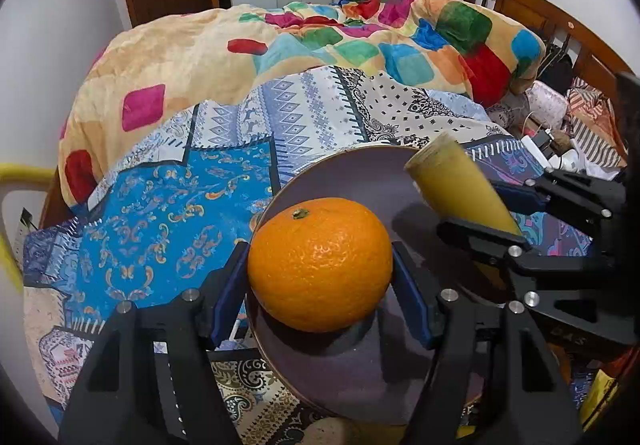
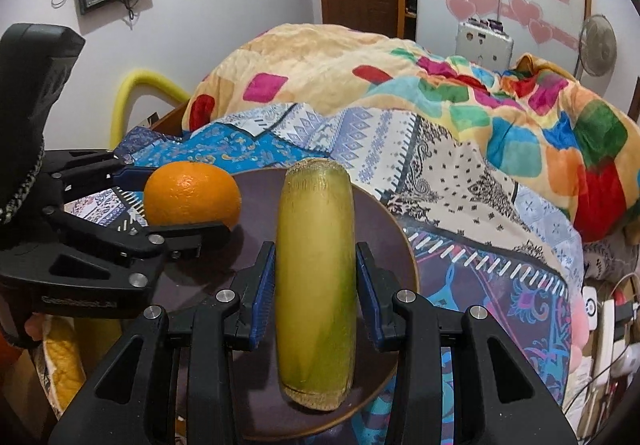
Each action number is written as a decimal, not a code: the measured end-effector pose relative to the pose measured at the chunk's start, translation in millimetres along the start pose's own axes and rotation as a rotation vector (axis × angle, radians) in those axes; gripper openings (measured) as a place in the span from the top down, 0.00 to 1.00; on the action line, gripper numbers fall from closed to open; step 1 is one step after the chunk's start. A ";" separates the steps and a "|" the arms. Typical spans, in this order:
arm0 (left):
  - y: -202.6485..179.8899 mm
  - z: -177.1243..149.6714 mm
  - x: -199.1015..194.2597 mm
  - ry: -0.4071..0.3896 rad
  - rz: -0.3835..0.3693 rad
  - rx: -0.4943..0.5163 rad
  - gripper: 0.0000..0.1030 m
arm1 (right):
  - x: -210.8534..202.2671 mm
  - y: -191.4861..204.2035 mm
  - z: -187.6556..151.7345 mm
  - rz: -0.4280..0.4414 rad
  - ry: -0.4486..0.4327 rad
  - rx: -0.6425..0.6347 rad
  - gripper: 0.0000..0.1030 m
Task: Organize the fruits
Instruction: 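Lower the orange onto the plate with left tool while right tool sets the gourd there, then grasp a pomelo segment with right tool while left tool moves toward a small orange, then carry the pomelo segment to the plate with right tool while left tool places a small orange there, then open both tools and withdraw them from the plate, then move left tool to the large pink pomelo segment while right tool moves to a large orange, then grasp and lift the pomelo segment with left tool while right tool lifts the orange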
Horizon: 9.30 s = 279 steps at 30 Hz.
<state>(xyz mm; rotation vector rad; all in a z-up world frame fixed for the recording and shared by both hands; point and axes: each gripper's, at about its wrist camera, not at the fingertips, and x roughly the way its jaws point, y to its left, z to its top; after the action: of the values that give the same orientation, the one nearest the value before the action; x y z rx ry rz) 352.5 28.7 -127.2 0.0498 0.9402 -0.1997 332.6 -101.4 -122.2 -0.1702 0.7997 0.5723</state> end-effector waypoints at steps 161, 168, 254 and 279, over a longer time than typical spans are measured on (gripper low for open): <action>-45.7 -71.7 -81.9 -0.190 0.034 -0.004 0.68 | -112.0 29.7 -20.9 0.113 -0.240 -0.045 0.80; -40.6 -63.2 -55.1 -0.149 0.027 -0.005 0.68 | -73.0 21.0 -12.2 0.134 -0.142 -0.040 0.80; -8.5 -163.8 -89.7 -0.035 0.057 -0.150 0.40 | -77.0 39.6 -88.6 0.149 -0.075 -0.008 0.42; 14.1 -148.8 -75.2 0.002 0.089 -0.171 0.57 | -109.3 26.9 -85.5 0.143 -0.169 0.019 0.43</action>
<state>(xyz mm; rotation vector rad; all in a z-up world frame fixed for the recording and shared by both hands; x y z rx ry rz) 193.5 73.0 -155.0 -0.0653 0.9520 -0.0364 203.5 -154.9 -101.2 -0.0466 0.6563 0.7045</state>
